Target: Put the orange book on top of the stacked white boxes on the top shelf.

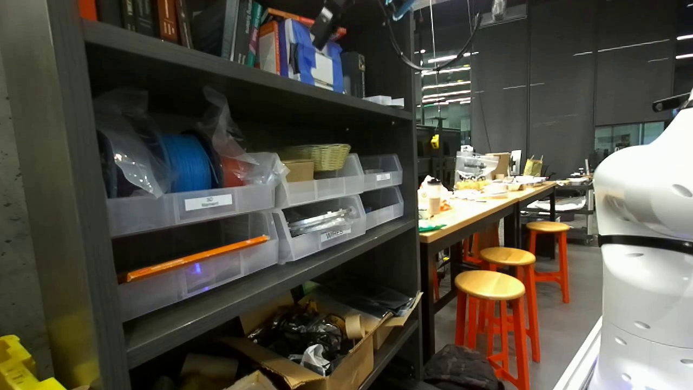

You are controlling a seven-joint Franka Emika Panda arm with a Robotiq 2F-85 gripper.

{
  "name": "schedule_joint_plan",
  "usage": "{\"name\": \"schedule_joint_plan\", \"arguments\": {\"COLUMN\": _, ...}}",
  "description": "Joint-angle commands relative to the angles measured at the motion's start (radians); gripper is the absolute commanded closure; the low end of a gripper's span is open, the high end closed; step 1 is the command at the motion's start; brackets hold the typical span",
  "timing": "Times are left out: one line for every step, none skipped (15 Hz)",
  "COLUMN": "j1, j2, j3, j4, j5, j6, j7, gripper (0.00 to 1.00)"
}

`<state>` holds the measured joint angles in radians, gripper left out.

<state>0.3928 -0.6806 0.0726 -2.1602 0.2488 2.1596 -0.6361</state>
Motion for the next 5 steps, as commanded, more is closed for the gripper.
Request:
{"name": "schedule_joint_plan", "arguments": {"j1": -0.01, "j2": -0.039, "j3": -0.015, "j4": -0.158, "j5": 0.029, "j6": 0.099, "j7": 0.073, "gripper": 0.0}}
{"name": "schedule_joint_plan", "arguments": {"j1": -0.007, "j2": -0.043, "j3": -0.025, "j4": -0.19, "j5": 0.035, "j6": 0.116, "j7": 0.088, "gripper": 0.0}}
{"name": "schedule_joint_plan", "arguments": {"j1": 0.004, "j2": -0.051, "j3": -0.038, "j4": -0.222, "j5": 0.049, "j6": 0.145, "j7": 0.088, "gripper": 0.0}}
{"name": "schedule_joint_plan", "arguments": {"j1": 0.01, "j2": -0.065, "j3": -0.047, "j4": -0.257, "j5": 0.061, "j6": 0.19, "j7": 0.088, "gripper": 0.0}}
{"name": "schedule_joint_plan", "arguments": {"j1": 0.008, "j2": -0.009, "j3": -0.037, "j4": -0.184, "j5": 0.022, "j6": 0.132, "j7": 0.084, "gripper": 0.0}}
